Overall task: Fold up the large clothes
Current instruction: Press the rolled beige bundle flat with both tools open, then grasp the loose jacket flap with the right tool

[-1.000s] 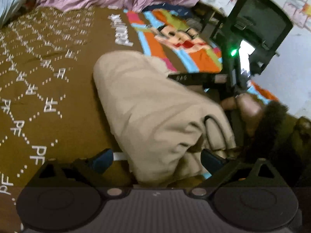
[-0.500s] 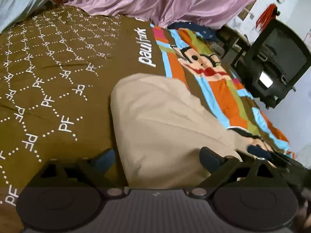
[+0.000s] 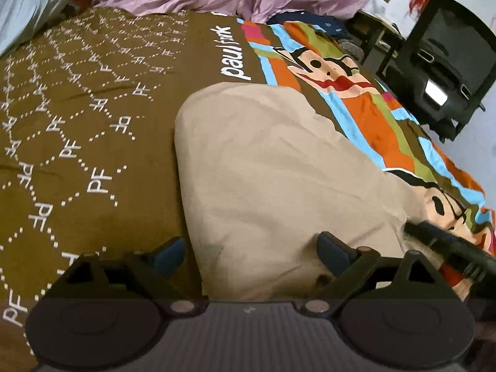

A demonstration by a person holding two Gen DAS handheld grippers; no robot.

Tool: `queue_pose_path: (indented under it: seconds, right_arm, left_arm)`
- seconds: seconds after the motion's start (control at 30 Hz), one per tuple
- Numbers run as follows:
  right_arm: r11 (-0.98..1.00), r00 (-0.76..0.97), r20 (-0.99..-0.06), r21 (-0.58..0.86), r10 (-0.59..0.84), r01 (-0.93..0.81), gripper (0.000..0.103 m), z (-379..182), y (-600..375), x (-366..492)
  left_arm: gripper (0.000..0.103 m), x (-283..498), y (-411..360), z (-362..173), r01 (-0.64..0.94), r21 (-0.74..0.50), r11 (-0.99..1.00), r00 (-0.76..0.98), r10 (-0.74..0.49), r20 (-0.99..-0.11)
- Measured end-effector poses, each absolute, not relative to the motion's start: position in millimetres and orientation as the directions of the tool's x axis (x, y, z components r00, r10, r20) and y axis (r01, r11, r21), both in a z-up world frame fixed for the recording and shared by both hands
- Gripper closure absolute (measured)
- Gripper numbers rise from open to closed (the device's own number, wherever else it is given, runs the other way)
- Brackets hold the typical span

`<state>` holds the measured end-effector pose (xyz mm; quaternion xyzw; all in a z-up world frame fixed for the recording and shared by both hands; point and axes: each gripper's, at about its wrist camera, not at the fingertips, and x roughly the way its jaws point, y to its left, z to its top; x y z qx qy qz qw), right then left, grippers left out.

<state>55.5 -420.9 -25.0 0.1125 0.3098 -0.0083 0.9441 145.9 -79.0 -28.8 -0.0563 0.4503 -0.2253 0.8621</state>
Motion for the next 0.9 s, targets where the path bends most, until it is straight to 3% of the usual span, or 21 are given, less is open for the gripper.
queue_pose_path:
  seconds: [0.1, 0.17, 0.27, 0.3, 0.33, 0.37, 0.43, 0.57, 0.67, 0.73, 0.8, 0.9]
  right_arm:
    - [0.936, 0.87, -0.492, 0.306, -0.002, 0.176, 0.023, -14, -445, 47]
    - [0.907, 0.867, -0.498, 0.36, -0.011, 0.218, 0.019, -16, -463, 55]
    - [0.847, 0.834, -0.551, 0.46, 0.036, 0.267, 0.038, -31, -489, 76]
    - [0.822, 0.826, -0.56, 0.501, 0.07, 0.269, 0.053, -37, -496, 84]
    - [0.799, 0.821, -0.563, 0.534, 0.092, 0.277, 0.062, -42, -502, 91]
    - [0.785, 0.824, -0.558, 0.551, 0.095, 0.282, 0.066, -44, -505, 96]
    - [0.794, 0.854, -0.514, 0.552, 0.086, 0.253, 0.084, -42, -506, 101]
    - [0.94, 0.915, -0.392, 0.338, 0.097, 0.046, 0.09, -16, -473, 90]
    - [0.997, 0.915, -0.396, 0.031, 0.075, -0.068, 0.092, -9, -430, 77]
    - [0.997, 0.877, -0.48, -0.054, 0.025, -0.058, 0.093, -20, -419, 81]
    - [0.999, 0.824, -0.565, -0.032, -0.046, 0.033, 0.09, -29, -431, 91]
    - [0.964, 0.802, -0.596, 0.196, -0.027, 0.179, 0.065, -31, -470, 94]
  left_arm:
    - [0.008, 144, -79, -29, 0.344, -0.291, 0.893, 0.501, -0.436, -0.748]
    - [0.008, 144, -79, -28, 0.348, -0.285, 0.893, 0.503, -0.434, -0.747]
    - [0.008, 144, -78, -29, 0.342, -0.295, 0.892, 0.502, -0.439, -0.745]
    - [0.008, 144, -77, -29, 0.339, -0.301, 0.891, 0.499, -0.442, -0.745]
    - [0.008, 145, -76, -29, 0.336, -0.304, 0.891, 0.498, -0.443, -0.746]
    - [0.008, 144, -75, -29, 0.336, -0.305, 0.891, 0.498, -0.443, -0.745]
    - [0.008, 143, -74, -28, 0.335, -0.302, 0.892, 0.503, -0.441, -0.744]
    - [0.008, 141, -70, -28, 0.333, -0.303, 0.893, 0.505, -0.441, -0.742]
    - [0.008, 140, -67, -28, 0.338, -0.304, 0.891, 0.502, -0.443, -0.743]
    - [0.008, 140, -67, -28, 0.335, -0.308, 0.89, 0.501, -0.445, -0.742]
    - [0.008, 140, -68, -28, 0.333, -0.308, 0.891, 0.502, -0.444, -0.742]
    - [0.008, 140, -69, -28, 0.335, -0.306, 0.891, 0.502, -0.443, -0.743]
